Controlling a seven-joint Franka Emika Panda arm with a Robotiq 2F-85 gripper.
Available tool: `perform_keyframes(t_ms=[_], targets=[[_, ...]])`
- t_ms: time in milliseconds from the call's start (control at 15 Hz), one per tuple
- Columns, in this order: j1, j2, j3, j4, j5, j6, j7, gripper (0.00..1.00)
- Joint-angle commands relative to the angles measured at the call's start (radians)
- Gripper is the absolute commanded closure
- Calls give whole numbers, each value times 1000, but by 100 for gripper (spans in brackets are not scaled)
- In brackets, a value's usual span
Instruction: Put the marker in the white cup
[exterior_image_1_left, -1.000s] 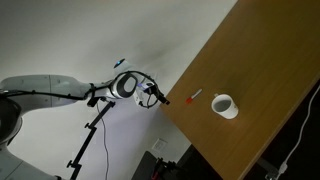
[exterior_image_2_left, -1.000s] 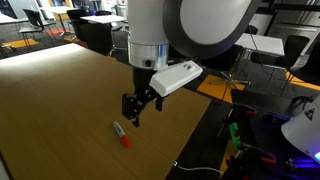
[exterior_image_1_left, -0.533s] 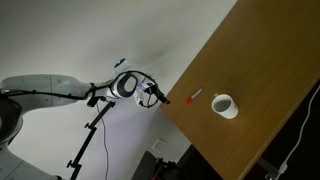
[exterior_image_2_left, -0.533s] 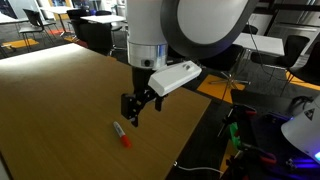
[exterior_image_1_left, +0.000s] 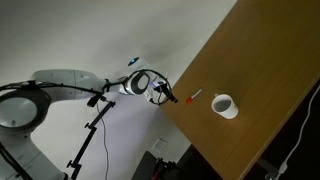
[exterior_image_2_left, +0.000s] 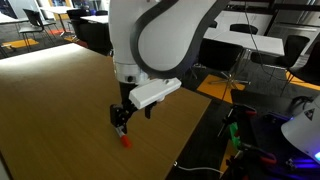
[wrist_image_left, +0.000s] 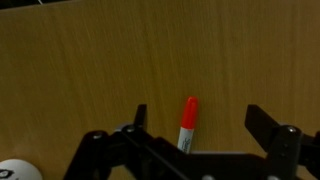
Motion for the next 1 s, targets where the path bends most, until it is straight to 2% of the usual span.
perform_keyframes(t_ms=[0,533,933], targets=[[55,107,-62,116,-26,21,43,0],[134,246,-163,241,-45,85,121,0],[155,331,-192,310,-39,98,170,0]])
